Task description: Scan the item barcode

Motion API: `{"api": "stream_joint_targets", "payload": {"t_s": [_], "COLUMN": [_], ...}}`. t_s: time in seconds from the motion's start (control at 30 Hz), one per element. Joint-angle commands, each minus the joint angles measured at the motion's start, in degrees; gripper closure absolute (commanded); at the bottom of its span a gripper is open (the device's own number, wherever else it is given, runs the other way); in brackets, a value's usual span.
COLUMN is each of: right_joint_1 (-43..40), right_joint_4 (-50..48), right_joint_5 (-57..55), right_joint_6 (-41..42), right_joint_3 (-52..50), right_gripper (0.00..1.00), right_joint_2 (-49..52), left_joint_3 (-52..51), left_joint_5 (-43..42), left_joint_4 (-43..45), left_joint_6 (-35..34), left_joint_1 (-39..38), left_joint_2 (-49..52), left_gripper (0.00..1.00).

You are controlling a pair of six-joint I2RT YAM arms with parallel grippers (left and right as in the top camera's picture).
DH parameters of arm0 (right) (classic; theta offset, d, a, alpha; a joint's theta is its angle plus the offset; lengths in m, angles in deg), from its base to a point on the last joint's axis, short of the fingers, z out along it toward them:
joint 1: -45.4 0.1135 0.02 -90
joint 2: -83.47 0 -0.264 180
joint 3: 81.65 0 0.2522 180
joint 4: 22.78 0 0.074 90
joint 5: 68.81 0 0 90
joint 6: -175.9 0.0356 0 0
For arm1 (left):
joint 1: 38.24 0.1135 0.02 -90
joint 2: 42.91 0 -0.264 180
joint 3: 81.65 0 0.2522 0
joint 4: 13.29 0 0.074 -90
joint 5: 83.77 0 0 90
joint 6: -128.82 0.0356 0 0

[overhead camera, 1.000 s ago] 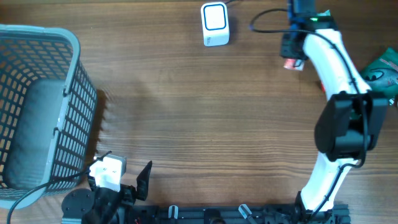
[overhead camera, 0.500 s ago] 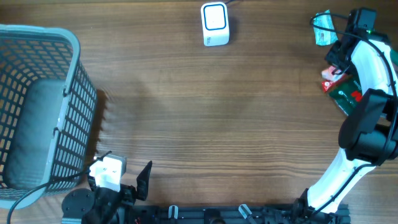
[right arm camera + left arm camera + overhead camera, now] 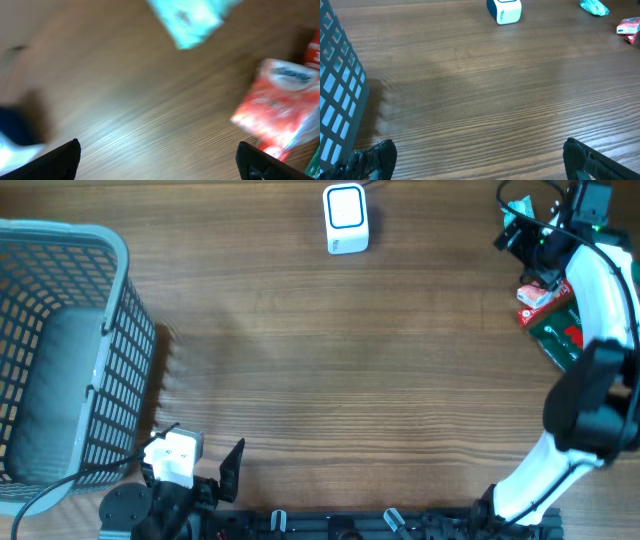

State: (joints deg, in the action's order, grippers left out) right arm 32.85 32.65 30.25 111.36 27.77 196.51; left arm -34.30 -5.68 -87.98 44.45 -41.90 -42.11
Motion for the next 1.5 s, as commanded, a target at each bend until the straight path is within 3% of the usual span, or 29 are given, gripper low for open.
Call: {"api": "stream_joint_targets", "payload": {"t_s": [0.0, 0.3, 0.6, 0.8, 1.0, 1.2, 1.3, 1.47], "right_joint_1": [4.0, 9.6, 9.7, 9.7, 9.7, 9.9, 9.9, 9.9], "right_joint_4": [2.1, 18.1, 31.9, 39.4, 44.7, 31.5, 11.0, -19.2], "right_joint_5": [4.9, 5.0, 0.0, -0.1, -5.7, -5.1, -1.4, 0.1], "right_joint_6": [-0.8, 0.2, 0.3, 0.1, -2.7, -16.1, -22.9, -22.6], "right_joint_3": [0.3, 0.3, 0.3, 0.3, 0.3, -3.4, -18.7, -45.7], "right_gripper": [0.01, 0.0, 0.0, 0.0, 0.0, 0.0, 0.0, 0.0], "right_joint_2": [-12.3, -31.7, -52.6, -59.6, -60.2, -62.0, -70.1, -84.7], "left_joint_3": [0.0, 0.0, 0.0, 0.0, 0.0, 0.0, 0.0, 0.0], "left_joint_5": [-0.7, -0.7, -0.7, -0.7, -0.7, -0.7, -0.7, -0.7], "left_joint_4": [0.1, 0.1, 0.1, 0.1, 0.1, 0.1, 0.1, 0.1], "left_joint_6": [-0.5, -0.5, -0.5, -0.5, -0.5, -0.5, -0.5, -0.5], "left_joint_1": [0.0, 0.0, 0.0, 0.0, 0.0, 0.0, 0.0, 0.0], "left_joint_2": [-0.3, -0.3, -0.3, -0.3, -0.3, -0.3, -0.3, -0.3], "left_gripper": [0.0, 0.0, 0.0, 0.0, 0.0, 0.0, 0.0, 0.0]}}
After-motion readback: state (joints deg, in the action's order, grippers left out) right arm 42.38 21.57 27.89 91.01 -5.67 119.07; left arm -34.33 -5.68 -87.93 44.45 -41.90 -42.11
